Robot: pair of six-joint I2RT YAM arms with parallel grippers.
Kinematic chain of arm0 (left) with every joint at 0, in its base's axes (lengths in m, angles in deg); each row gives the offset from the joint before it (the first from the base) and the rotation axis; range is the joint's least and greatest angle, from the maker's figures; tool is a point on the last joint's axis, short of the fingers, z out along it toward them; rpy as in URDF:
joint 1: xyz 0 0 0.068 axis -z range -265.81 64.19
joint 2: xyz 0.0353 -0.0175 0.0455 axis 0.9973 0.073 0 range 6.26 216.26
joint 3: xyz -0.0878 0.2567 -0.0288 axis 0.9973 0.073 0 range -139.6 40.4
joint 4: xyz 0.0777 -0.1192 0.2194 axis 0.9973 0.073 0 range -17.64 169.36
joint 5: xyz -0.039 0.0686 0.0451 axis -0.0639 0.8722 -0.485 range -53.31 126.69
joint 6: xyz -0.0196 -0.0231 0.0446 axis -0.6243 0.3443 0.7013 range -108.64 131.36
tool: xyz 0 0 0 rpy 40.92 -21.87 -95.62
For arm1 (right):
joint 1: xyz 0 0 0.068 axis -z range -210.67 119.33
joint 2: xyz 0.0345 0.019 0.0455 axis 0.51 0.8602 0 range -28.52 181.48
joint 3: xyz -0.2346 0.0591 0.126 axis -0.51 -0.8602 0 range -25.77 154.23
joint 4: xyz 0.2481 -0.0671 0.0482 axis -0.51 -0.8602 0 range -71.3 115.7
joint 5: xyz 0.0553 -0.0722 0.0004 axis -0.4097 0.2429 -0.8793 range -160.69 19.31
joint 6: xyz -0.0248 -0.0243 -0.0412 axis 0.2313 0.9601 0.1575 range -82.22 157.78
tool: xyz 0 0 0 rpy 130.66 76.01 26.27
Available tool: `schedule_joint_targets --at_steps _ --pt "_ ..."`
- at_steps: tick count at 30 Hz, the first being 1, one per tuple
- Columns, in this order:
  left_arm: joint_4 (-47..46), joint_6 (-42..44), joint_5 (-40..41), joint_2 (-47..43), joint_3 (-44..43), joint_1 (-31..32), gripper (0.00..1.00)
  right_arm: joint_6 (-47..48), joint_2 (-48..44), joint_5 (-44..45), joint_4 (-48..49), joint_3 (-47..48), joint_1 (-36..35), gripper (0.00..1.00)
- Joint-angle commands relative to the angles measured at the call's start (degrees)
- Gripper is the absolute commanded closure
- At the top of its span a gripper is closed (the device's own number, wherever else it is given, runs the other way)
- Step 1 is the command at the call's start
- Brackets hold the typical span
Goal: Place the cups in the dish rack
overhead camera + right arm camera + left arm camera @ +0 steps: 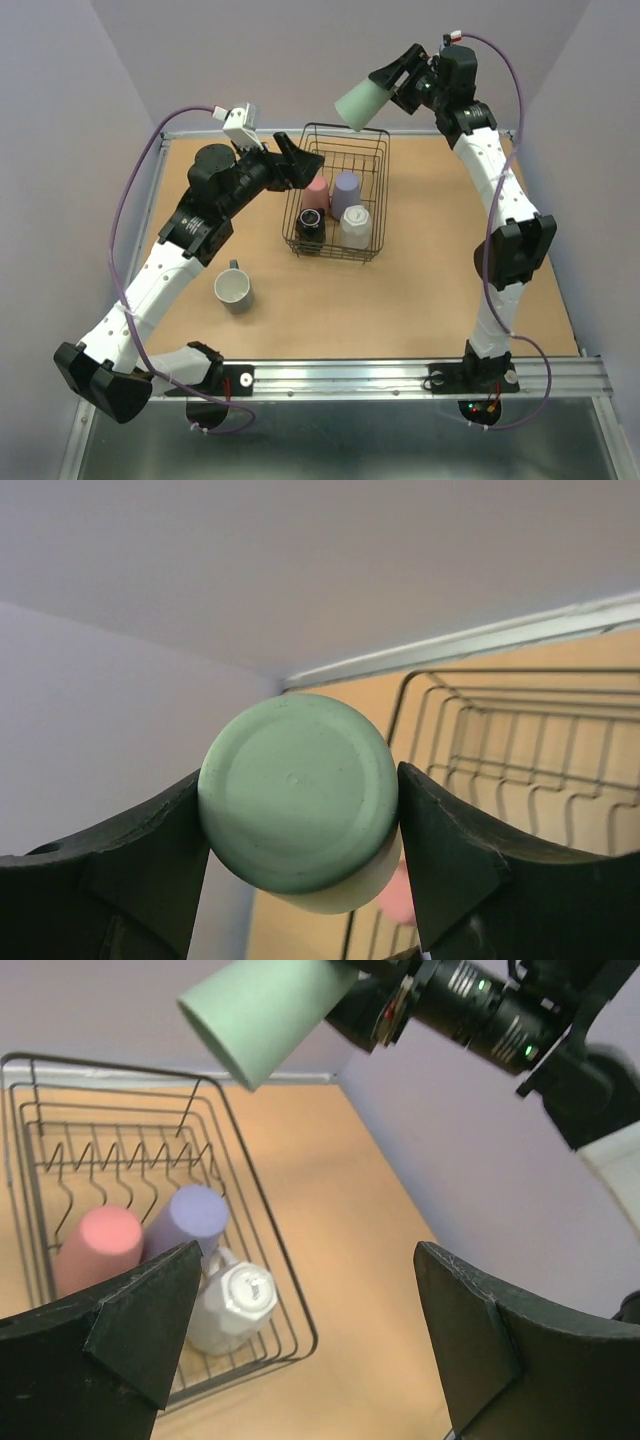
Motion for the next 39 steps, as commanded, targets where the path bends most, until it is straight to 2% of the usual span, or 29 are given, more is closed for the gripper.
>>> schedule_joint_targets --at_steps 1,2,6,15,31,37,39 --pt "6.27 3.7 2.52 -1.88 1.51 -0.05 0.01 13.12 7.34 11.52 -11.85 12.67 -0.25 1.0" --pt "6.63 3.97 2.44 -2.49 1.95 -0.05 0.01 14.19 8.85 12.84 -13.95 16.69 -0.43 0.99" --pt "9.35 4.49 2.09 -2.94 1.78 -0.14 0.01 18.85 15.27 20.22 -15.99 23.05 -2.01 1.0" --pt "14.54 9.5 2.62 -2.41 -0.07 -0.4 0.01 22.99 25.29 24.81 -15.38 29.12 -4.47 1.0" --pt "15.42 12.85 1.74 2.51 -3.49 -1.28 0.01 28.35 27.93 28.5 -15.29 22.1 -6.85 0.99" --pt "14.98 12.76 2.18 2.78 -3.41 -1.72 0.01 29.67 29.43 27.88 -17.04 21.22 -7.64 0.83" --pt "14.89 12.84 2.35 2.86 -3.32 -1.89 0.01 30.54 29.34 28.24 -17.22 20.96 -7.99 0.74"
